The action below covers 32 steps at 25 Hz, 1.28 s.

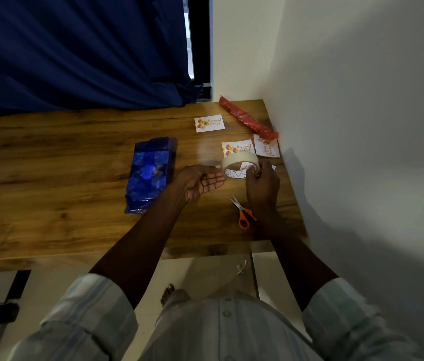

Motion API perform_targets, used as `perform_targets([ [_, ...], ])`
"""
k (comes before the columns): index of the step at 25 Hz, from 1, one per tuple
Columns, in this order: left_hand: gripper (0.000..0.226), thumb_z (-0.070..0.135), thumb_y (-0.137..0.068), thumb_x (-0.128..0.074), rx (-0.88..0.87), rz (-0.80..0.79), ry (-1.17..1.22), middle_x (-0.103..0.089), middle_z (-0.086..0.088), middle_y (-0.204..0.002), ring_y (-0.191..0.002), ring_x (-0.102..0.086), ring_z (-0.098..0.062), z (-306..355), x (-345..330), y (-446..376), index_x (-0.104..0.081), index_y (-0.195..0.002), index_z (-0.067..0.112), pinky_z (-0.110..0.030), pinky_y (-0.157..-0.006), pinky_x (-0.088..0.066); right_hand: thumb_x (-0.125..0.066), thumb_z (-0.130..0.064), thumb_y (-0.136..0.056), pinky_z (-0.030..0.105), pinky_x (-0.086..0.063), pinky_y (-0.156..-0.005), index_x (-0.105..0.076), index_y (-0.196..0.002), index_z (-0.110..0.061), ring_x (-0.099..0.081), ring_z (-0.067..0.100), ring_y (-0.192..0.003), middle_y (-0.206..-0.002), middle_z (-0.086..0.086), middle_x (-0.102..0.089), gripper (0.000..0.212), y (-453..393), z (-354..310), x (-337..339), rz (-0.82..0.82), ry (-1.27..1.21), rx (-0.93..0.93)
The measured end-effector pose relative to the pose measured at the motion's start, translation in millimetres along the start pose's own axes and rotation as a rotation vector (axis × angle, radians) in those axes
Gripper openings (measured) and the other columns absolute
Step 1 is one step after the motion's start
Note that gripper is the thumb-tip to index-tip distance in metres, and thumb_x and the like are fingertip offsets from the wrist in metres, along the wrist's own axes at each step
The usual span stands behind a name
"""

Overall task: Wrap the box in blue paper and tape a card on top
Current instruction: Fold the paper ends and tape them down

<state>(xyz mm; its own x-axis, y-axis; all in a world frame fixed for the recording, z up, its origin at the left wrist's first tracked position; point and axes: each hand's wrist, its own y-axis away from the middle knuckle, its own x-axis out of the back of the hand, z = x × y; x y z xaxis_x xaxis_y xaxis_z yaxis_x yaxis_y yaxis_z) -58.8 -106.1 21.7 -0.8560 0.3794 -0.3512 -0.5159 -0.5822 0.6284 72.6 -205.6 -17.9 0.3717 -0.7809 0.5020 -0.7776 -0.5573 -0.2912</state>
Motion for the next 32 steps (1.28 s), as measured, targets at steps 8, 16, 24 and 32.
perform_targets([
  [8, 0.007, -0.001, -0.089, -0.06, -0.027, 0.014, -0.032, -0.07, -0.014, -0.09, -0.084, -0.069, -0.022, -1, 3, 2, -0.062, -0.096, -0.002, -0.032, -0.077, -0.059, -0.057, -0.012, -0.094, 0.025, -0.045, -0.071, -0.061, -0.114, -0.001, -0.064, 0.026, -0.094, -0.103, 0.016, -0.068, 0.023, 0, 2, 0, -0.027, -0.007, -0.002],
  [16, 0.012, -0.002, -0.095, -0.05, -0.062, 0.015, -0.028, -0.07, -0.013, -0.091, -0.087, -0.069, -0.022, -5, 14, -1, -0.059, -0.103, 0.001, -0.034, -0.082, -0.058, -0.056, -0.01, -0.094, 0.025, -0.045, -0.073, -0.06, -0.119, -0.002, -0.062, 0.025, -0.099, -0.109, 0.014, -0.066, 0.026, -2, 6, 4, -0.101, 0.025, 0.076],
  [24, 0.016, -0.001, -0.098, -0.043, -0.045, 0.015, 0.055, -0.072, -0.016, -0.092, -0.088, -0.071, -0.025, -10, 13, -8, -0.058, -0.105, -0.002, -0.036, -0.08, -0.059, -0.059, -0.012, -0.092, 0.028, -0.046, -0.08, -0.058, -0.123, -0.005, -0.06, 0.027, -0.105, -0.117, 0.014, -0.064, 0.032, -15, 16, 9, -0.128, 0.097, 0.031],
  [32, 0.014, 0.005, -0.097, -0.048, 0.021, -0.105, 0.092, -0.067, -0.023, -0.105, -0.114, -0.061, -0.035, -21, 4, -20, -0.06, -0.094, -0.001, -0.049, -0.102, -0.045, -0.058, -0.015, -0.093, 0.027, -0.046, -0.073, -0.06, -0.111, -0.005, -0.061, 0.024, -0.096, -0.105, 0.011, -0.065, 0.02, -24, 23, 8, -0.096, 0.109, -0.124],
])
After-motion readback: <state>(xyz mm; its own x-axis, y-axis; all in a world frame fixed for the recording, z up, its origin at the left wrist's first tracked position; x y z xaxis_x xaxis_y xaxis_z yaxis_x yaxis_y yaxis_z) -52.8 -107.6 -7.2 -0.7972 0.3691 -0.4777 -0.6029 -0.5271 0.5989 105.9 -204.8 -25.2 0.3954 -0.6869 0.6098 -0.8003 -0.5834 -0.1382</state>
